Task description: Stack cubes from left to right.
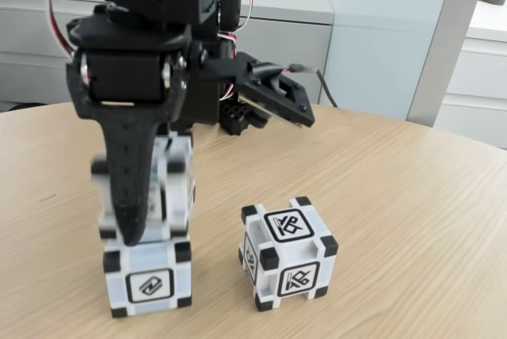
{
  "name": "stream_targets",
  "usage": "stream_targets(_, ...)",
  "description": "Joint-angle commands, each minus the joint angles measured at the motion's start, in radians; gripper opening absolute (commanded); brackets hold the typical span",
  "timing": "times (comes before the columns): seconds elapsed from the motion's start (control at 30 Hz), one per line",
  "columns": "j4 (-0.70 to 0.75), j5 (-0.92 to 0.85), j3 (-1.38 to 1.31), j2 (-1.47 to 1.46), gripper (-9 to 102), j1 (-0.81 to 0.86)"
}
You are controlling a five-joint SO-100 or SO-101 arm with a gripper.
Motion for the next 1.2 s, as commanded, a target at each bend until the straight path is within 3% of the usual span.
stream_targets(0.0, 0.002, -0.028, -0.038, 0.094, 43, 0.009)
stream_targets(0.17, 0.002, -0.077, -0.037, 0.279, 47, -0.032)
stream_targets(0.33, 0.002, -0.021, -0.021, 0.426, 46, -0.244)
stream_targets(0.57, 0.005, 0.109, -0.020, 0.367, 45, -0.486)
stream_targets(1.0, -0.009, 0.196, -0.028, -0.037, 50, -0.451)
stream_targets(1.17, -0.014, 0.190, -0.035, -0.124, 45, -0.377)
